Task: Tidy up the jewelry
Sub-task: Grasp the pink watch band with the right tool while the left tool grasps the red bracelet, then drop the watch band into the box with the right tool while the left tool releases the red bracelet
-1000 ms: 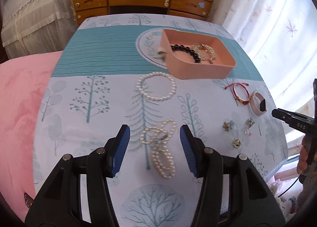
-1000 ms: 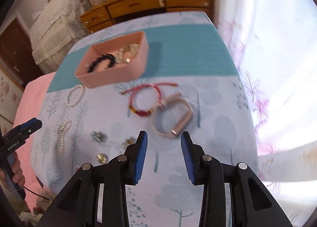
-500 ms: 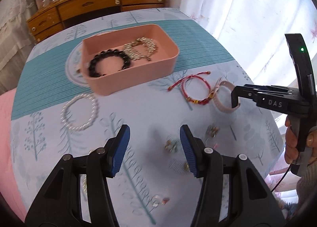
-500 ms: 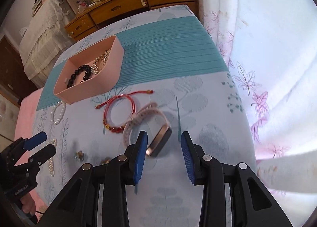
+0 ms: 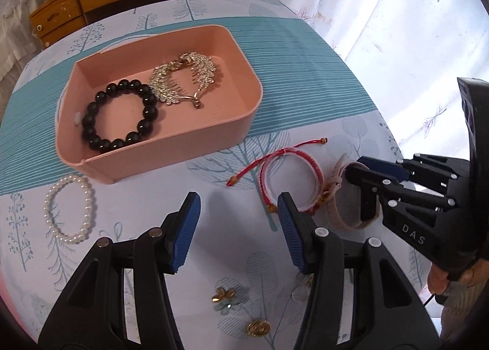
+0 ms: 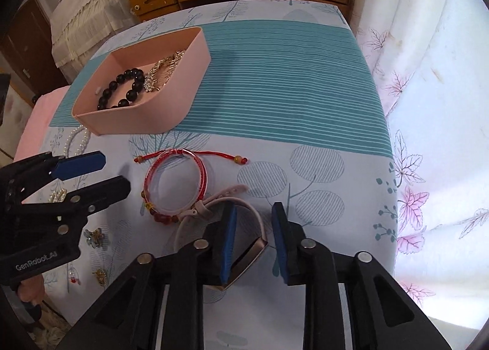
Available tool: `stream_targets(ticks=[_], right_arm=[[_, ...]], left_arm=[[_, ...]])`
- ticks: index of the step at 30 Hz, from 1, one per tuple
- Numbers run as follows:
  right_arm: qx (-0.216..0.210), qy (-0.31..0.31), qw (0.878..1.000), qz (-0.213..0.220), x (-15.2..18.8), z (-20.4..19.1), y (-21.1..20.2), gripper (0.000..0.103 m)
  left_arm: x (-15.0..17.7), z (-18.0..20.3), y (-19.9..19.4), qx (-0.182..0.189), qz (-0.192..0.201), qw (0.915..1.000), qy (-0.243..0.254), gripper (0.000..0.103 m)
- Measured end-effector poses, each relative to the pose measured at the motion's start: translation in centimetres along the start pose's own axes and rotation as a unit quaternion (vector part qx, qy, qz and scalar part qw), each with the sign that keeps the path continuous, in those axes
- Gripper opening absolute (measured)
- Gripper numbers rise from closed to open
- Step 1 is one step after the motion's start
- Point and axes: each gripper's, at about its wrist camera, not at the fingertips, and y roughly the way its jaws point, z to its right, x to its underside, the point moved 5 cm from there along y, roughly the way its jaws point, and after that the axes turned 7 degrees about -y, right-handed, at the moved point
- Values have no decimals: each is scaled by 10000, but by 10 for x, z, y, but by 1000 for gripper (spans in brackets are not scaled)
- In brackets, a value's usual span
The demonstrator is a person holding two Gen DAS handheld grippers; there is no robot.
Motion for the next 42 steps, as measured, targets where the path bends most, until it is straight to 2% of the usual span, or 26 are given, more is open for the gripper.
stream_targets(ticks=[4,9,13,15,16,17,23,30,36,42], right_arm=[[17,186,9998,67,7,2,-1,12],[-38,477,9988,108,20,10,-8,11],[-239,832,9960,238,35,16,-20,10],[-331,972,9942,306,44,16,-26,10],[-384,1046,9932,329,49,16,-29,10],[-409,1093,9926,337,53,17,-32,10],[-535,1246,9900,377,68,10,-37,10],[-638,1294,9888,374,67,-2,-44,10],[-641,1168,9893,589,36,-11,-60,10],[-682,1108,9866,985,-22,-22,-78,10]], left_arm=[[-3,6,12,-36,-139,9999,-5,49],[-4,13,25,-338,-328,9988,115,50],[-4,21,28,-600,-313,9973,287,49],[-5,25,27,-496,-343,9976,346,33],[-5,28,27,-526,-327,9972,430,12],[-5,30,27,-562,-322,9968,479,4],[2,28,13,-488,-24,9979,425,3],[5,15,-41,-348,468,9975,407,3],[-27,-28,-89,-328,839,9959,11,3],[-64,-74,-98,-513,1063,9926,-287,3]])
